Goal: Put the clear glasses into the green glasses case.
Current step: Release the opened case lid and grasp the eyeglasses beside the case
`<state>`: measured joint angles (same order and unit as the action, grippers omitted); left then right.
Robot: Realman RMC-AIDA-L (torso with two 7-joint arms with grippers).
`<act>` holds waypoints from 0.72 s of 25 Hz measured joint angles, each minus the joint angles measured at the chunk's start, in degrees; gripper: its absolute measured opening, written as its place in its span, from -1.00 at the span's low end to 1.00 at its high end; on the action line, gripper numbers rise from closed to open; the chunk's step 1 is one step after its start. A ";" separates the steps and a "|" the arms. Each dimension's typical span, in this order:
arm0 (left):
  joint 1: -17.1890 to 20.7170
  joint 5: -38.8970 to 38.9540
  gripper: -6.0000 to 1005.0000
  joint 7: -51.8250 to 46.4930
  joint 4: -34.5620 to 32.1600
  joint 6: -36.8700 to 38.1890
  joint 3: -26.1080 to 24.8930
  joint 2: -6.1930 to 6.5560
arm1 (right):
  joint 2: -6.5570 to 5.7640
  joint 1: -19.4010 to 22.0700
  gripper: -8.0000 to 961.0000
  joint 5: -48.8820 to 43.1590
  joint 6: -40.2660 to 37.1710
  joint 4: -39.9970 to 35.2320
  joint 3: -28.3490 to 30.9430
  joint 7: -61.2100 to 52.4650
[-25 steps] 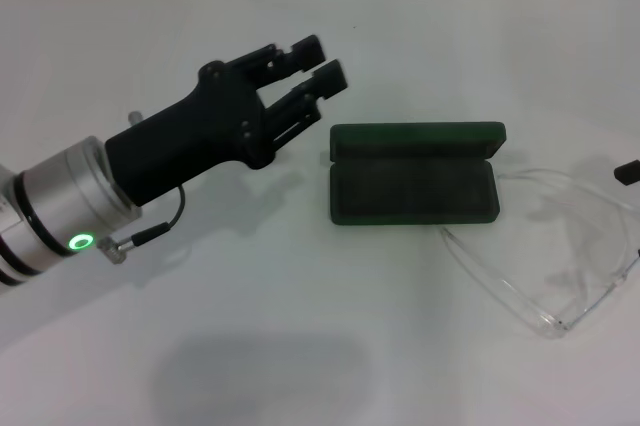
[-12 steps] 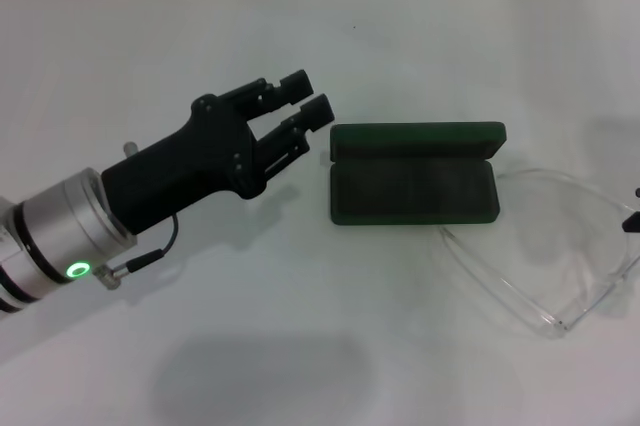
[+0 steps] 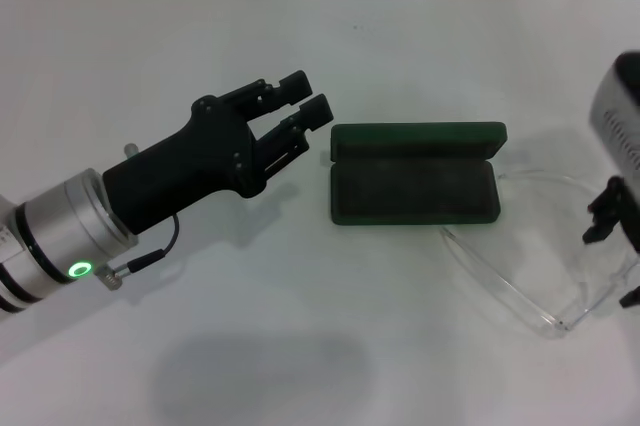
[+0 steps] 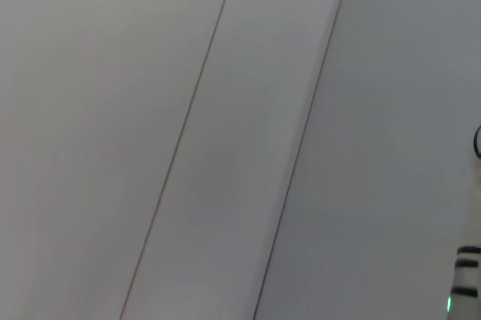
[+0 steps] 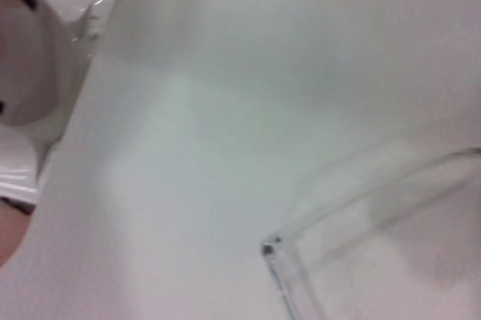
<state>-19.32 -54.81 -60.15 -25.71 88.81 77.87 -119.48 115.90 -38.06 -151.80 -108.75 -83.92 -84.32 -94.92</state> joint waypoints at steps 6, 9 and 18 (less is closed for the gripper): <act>0.40 0.08 -0.21 0.57 0.14 -0.03 -0.08 0.08 | -0.02 -0.64 0.47 -1.00 1.84 2.53 -4.98 -2.71; 0.49 -0.05 -0.21 0.90 0.79 -0.11 -0.88 0.16 | -0.04 -1.24 0.47 -2.15 3.14 3.74 -7.56 -4.57; 0.52 -0.01 -0.21 3.21 2.77 -0.14 -1.54 0.10 | 0.04 -2.44 0.43 -2.86 4.36 5.47 -9.95 -5.97</act>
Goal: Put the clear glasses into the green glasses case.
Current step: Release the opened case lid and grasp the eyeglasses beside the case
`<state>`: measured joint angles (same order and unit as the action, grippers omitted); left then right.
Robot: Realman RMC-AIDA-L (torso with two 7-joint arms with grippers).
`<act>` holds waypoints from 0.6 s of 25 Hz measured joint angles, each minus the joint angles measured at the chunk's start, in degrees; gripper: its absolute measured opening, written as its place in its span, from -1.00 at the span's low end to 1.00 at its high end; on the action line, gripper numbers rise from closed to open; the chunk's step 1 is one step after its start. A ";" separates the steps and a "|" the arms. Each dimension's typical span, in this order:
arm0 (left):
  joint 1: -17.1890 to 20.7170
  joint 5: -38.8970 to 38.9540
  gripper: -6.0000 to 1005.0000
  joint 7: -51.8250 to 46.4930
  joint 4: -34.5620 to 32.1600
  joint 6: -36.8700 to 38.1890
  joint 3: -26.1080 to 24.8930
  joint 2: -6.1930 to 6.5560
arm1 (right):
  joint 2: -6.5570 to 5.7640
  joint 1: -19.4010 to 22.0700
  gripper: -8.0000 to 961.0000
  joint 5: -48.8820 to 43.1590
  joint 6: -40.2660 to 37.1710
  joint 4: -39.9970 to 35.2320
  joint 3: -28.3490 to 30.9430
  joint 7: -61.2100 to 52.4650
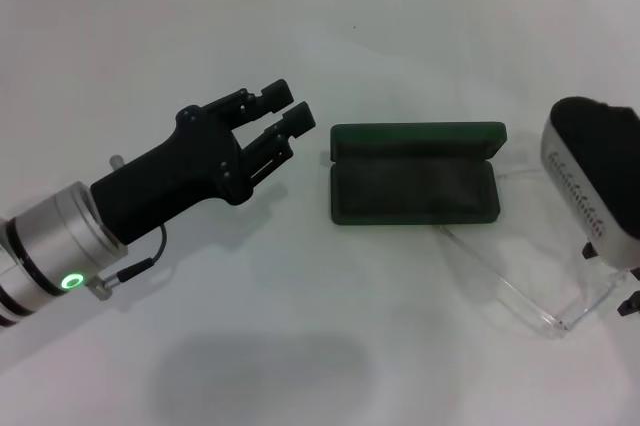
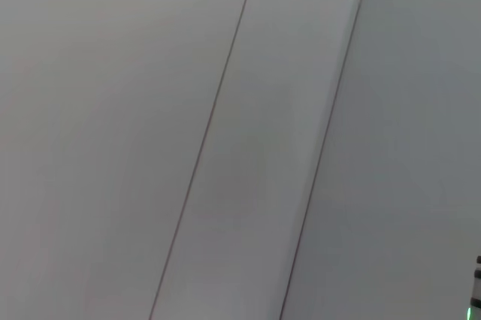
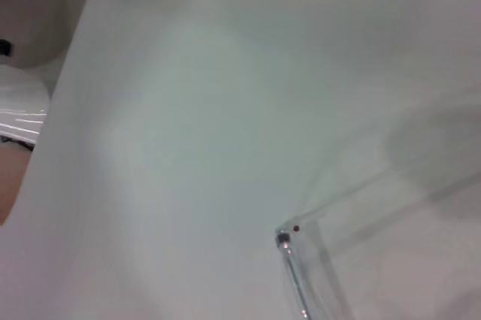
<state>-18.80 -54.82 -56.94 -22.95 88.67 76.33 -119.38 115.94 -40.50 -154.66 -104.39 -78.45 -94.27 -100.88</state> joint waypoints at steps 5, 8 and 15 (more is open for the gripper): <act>0.01 0.07 -0.21 0.39 0.21 0.00 -0.04 -0.03 | 0.09 -0.72 0.27 -0.13 1.39 1.96 -1.83 -1.27; 0.06 0.09 -0.21 0.51 0.63 0.00 -0.12 -0.08 | 0.16 -0.94 0.04 -0.18 1.86 2.52 -3.09 -2.13; 0.05 0.03 -0.21 1.66 2.32 0.06 -1.36 -0.07 | 0.16 -1.16 -0.10 -0.19 2.15 2.57 -4.75 -2.85</act>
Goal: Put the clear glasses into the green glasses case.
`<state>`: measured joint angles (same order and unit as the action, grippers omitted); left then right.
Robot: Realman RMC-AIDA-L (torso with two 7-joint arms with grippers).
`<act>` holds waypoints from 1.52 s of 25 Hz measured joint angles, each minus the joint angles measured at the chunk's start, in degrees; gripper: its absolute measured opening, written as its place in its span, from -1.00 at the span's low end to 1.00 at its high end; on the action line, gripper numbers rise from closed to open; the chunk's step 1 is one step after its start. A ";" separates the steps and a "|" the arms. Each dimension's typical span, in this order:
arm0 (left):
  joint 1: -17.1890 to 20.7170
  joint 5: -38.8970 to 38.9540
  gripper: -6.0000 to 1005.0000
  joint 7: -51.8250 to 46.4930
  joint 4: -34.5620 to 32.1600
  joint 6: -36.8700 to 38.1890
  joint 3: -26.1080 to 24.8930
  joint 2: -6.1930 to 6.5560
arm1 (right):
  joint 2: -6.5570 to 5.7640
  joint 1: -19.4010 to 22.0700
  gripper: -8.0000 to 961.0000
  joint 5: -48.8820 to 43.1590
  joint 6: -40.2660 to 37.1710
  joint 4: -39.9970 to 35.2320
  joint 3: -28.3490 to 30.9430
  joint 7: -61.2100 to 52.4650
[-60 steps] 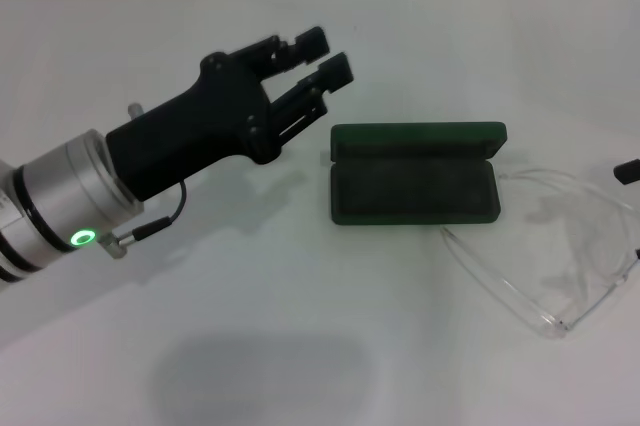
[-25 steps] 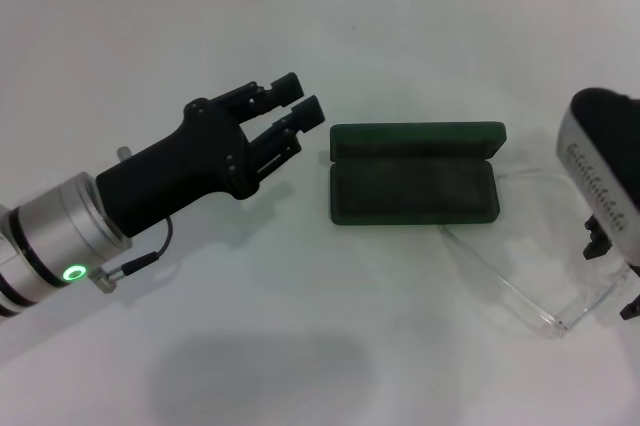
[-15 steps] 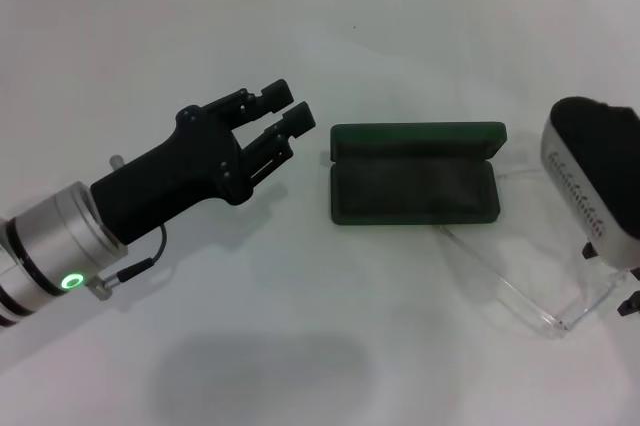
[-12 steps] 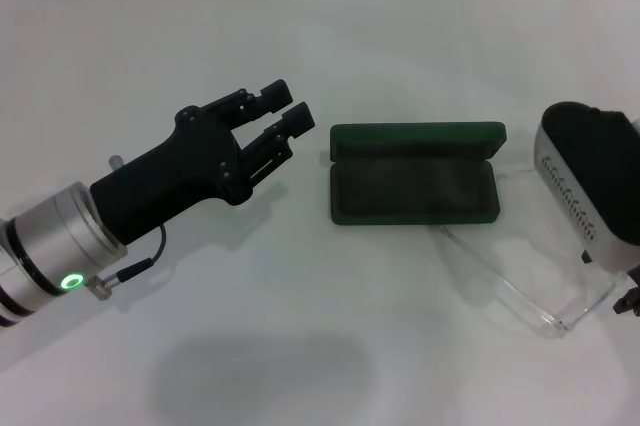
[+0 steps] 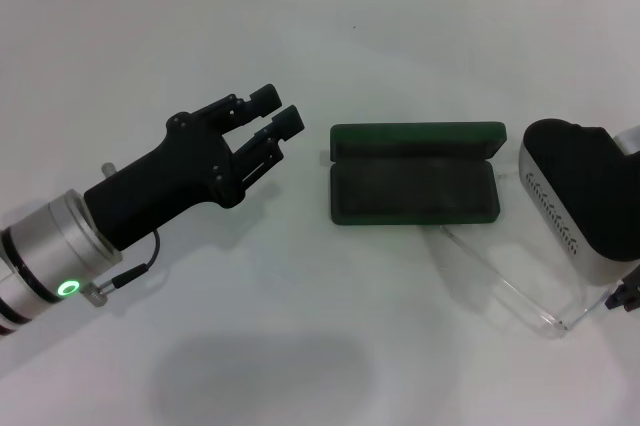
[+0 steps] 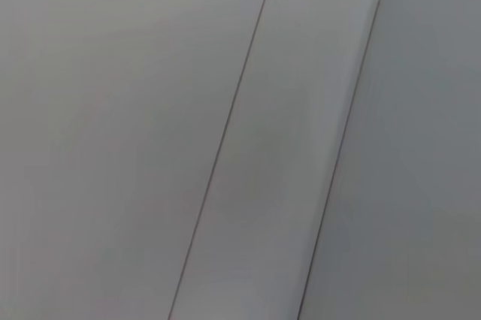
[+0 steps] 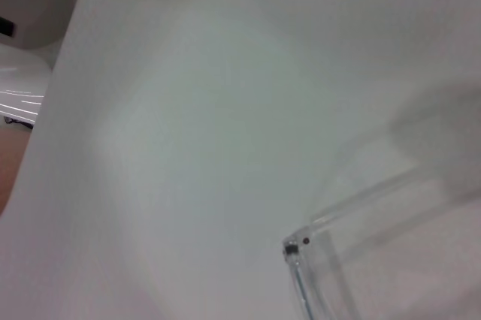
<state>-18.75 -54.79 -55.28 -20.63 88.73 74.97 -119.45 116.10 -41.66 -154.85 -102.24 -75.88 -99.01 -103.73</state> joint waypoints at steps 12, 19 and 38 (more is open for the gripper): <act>0.03 0.19 -0.20 -0.15 0.67 0.76 0.00 -0.07 | -0.13 0.39 -0.50 -0.09 -0.35 -1.08 -0.54 -1.19; 0.87 2.08 -0.21 -0.31 0.68 1.51 -0.07 -0.02 | -0.34 4.04 -0.65 3.58 -2.99 -8.74 7.53 2.00; 2.71 7.84 -0.09 -4.83 0.58 2.62 -1.59 0.21 | -0.35 13.65 -0.74 27.94 -9.09 -9.80 29.17 21.59</act>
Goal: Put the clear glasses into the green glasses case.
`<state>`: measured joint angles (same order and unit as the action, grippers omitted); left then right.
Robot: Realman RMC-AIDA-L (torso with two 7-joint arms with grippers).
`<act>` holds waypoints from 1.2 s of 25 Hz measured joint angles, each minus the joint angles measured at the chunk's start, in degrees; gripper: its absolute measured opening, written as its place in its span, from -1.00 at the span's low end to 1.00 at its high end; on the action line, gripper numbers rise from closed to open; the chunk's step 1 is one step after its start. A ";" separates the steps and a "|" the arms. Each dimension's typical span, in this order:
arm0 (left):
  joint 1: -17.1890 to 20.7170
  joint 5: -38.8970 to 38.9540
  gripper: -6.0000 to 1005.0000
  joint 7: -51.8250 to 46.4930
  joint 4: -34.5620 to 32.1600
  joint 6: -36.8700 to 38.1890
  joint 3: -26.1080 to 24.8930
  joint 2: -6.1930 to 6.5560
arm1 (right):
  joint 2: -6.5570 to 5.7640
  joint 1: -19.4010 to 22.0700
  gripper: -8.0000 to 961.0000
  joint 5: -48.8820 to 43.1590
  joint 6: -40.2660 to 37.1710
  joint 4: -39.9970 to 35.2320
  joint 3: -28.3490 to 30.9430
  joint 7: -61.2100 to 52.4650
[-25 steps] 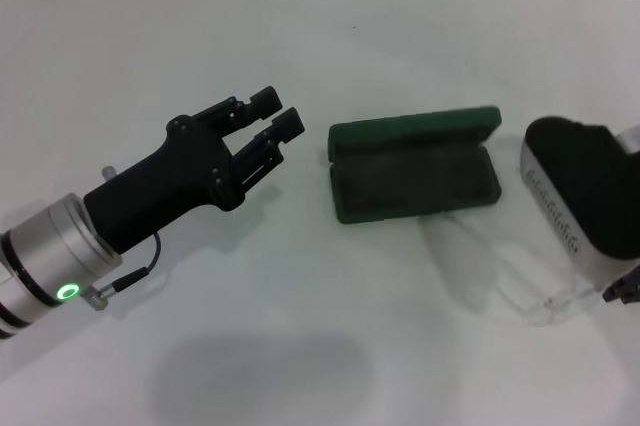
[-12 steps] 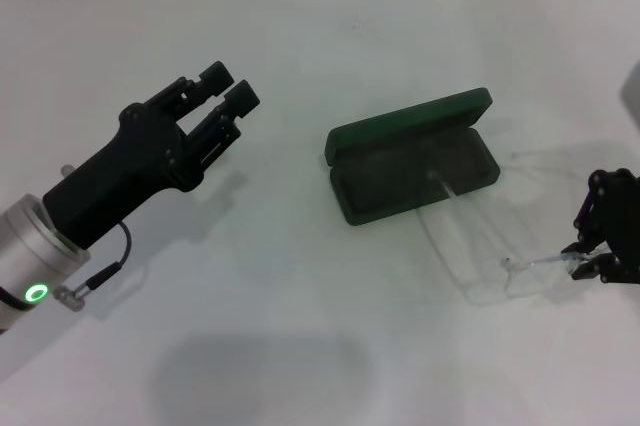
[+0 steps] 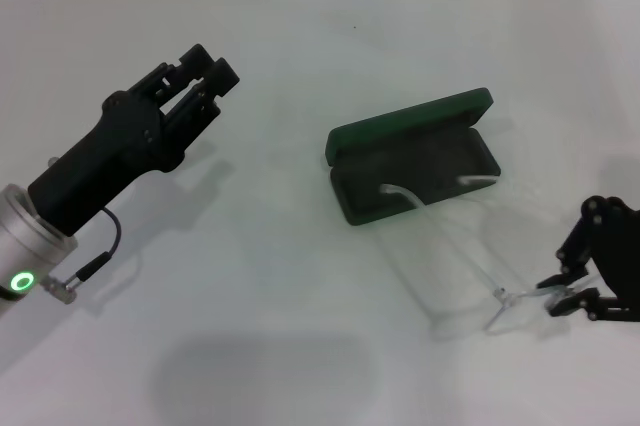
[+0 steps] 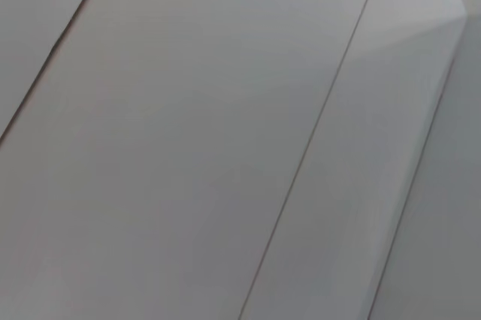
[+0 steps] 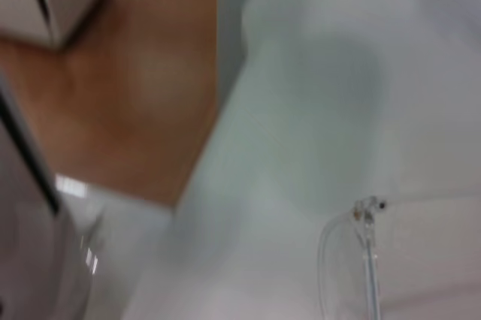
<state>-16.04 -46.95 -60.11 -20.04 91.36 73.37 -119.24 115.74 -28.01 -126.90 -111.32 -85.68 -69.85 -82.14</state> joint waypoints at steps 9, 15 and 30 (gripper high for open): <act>-4.35 -4.82 -0.08 0.48 -0.29 1.66 1.90 -0.58 | -0.01 6.16 -0.74 17.33 1.27 13.04 4.91 16.94; -9.75 -5.17 -0.08 1.68 -0.33 1.77 7.48 -0.78 | 0.15 6.13 -0.74 24.54 4.91 19.25 4.49 17.68; -11.35 -6.18 -0.07 6.49 -0.09 -3.92 15.56 -0.76 | 0.18 4.69 -0.74 32.80 5.97 25.01 4.47 18.46</act>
<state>-27.39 -53.13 -53.62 -20.13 87.44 88.93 -120.00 115.92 -23.32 -94.11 -105.36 -60.67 -65.37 -63.67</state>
